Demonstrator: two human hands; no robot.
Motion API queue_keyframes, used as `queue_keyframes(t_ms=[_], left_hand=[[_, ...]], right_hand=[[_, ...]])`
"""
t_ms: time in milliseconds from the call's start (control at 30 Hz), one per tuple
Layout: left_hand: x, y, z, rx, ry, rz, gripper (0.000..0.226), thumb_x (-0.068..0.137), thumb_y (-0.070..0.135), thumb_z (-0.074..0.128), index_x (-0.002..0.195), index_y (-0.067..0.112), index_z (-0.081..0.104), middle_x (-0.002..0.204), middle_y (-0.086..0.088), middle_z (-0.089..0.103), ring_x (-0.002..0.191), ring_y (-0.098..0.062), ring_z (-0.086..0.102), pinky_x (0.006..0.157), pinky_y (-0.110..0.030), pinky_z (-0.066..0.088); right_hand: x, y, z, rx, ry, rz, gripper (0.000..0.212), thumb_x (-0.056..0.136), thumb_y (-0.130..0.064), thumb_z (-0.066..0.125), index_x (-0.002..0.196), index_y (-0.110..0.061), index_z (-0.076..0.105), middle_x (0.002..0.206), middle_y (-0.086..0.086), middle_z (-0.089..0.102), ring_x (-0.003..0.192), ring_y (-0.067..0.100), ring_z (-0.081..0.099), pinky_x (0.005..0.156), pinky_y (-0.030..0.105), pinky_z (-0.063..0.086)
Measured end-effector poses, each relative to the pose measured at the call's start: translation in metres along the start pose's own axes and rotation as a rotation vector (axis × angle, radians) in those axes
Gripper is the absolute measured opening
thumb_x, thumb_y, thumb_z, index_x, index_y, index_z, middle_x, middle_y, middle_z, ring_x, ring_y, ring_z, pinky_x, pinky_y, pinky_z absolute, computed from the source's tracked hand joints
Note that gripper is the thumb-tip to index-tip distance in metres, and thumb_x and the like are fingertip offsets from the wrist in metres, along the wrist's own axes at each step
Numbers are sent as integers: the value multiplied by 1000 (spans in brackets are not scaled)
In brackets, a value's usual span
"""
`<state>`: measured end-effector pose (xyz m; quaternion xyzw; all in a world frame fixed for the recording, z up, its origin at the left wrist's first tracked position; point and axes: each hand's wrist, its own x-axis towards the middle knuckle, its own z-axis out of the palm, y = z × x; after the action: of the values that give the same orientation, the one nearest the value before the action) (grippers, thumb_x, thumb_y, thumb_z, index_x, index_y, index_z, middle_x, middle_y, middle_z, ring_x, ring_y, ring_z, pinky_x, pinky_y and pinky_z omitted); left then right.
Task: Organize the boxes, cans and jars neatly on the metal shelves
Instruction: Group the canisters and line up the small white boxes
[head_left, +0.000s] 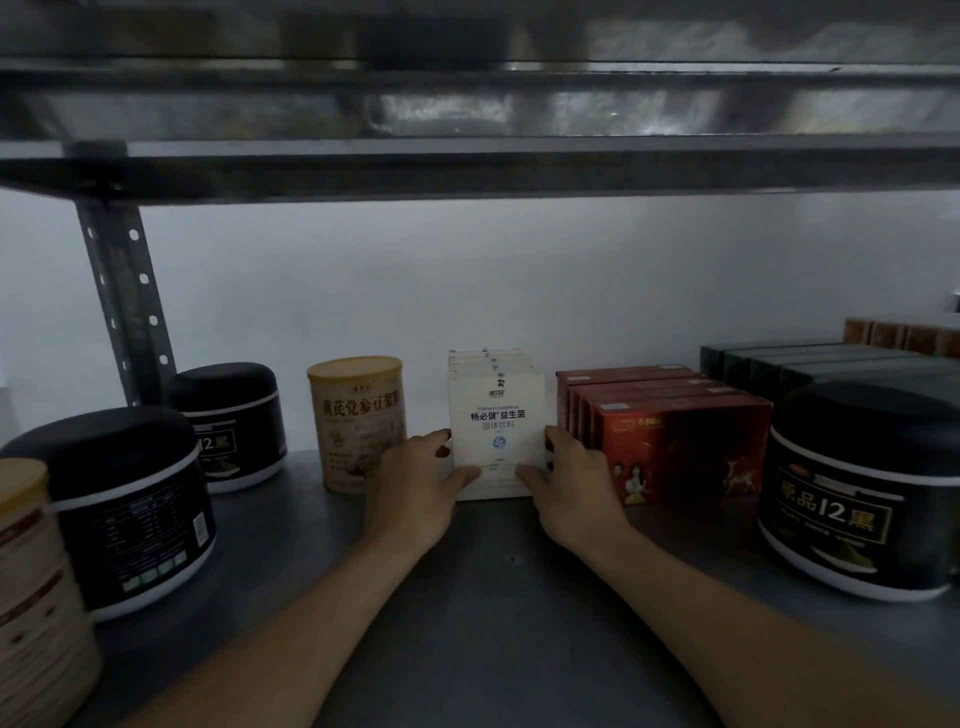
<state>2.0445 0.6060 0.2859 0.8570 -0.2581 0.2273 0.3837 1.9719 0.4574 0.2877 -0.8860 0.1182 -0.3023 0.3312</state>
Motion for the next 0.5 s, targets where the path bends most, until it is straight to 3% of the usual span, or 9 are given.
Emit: queue_keyframes(t_ms=[233,500], left_hand=[[0,0,-1,0,-4,4,41,82,34,74,121,25,65,115,1,68,99,-14,62,84,-34,53],[-1,0,-1,-6,-18,-14,42,83,36,73,122,23,64,114,0,68,96,-15,63,84,-36,54]], right_hand=[[-1,-2,-2,-18,-6,4,42,93,-21,64,130,-7,49,127,15,60,111,28,60,94,36,51],[-3,-3,-4,-16,-5,17,37,93,-21,64,124,-5,53,124,15,61,108,28,61,90,31,50]])
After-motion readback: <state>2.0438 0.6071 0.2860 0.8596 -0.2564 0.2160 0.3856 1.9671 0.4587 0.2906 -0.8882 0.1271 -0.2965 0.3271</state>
